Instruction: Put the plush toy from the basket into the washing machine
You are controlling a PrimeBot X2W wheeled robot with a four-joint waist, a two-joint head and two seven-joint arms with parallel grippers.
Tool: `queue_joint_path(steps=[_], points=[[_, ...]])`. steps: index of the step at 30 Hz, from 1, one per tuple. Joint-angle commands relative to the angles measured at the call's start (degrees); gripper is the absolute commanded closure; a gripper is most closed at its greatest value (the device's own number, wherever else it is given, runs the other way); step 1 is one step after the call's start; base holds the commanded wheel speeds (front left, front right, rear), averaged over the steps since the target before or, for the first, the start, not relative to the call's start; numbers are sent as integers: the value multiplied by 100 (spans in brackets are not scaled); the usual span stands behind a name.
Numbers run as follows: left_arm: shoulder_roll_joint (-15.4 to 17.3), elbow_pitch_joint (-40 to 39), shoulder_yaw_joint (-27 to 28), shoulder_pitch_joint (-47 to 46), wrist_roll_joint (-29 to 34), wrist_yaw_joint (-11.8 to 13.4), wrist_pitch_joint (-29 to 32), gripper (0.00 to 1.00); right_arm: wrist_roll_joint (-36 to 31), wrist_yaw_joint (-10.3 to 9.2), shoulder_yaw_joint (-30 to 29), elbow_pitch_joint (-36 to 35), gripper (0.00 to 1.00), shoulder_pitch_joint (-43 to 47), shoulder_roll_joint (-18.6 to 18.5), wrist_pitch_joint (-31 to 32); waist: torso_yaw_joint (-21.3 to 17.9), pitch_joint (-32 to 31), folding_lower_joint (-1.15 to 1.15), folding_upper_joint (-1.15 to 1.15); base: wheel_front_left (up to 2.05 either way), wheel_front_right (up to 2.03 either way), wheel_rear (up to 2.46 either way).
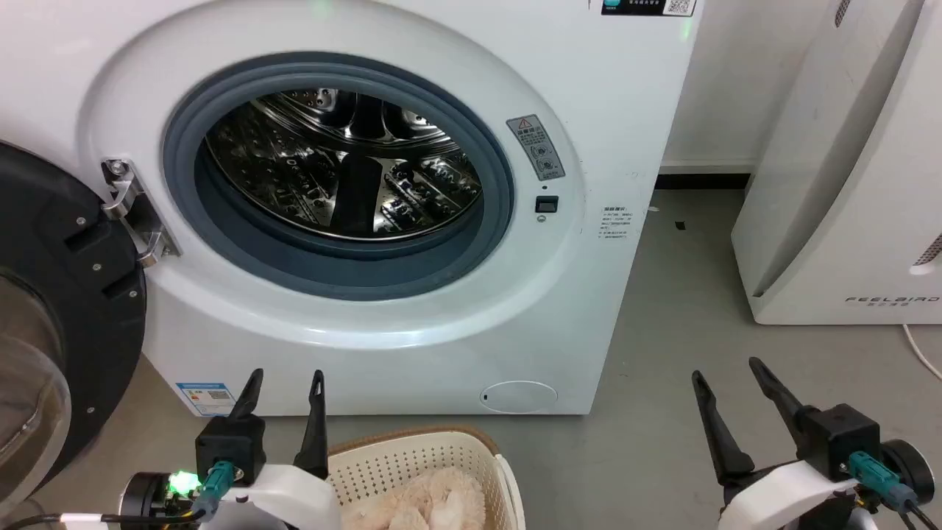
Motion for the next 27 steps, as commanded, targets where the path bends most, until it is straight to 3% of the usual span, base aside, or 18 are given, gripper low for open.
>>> queue_joint_path(steps=[1, 27], points=[[0, 42, -20, 2, -24, 31, -54, 0, 47, 0, -5, -14, 0, 12, 0, -53, -4, 19, 0, 0, 0, 0, 0], [14, 1024, -236, -455, -216, 4, -354, 0, 128, -1, -95, -158, 0, -185, 0, -353, -142, 645, 0, 0, 0, 0, 0]])
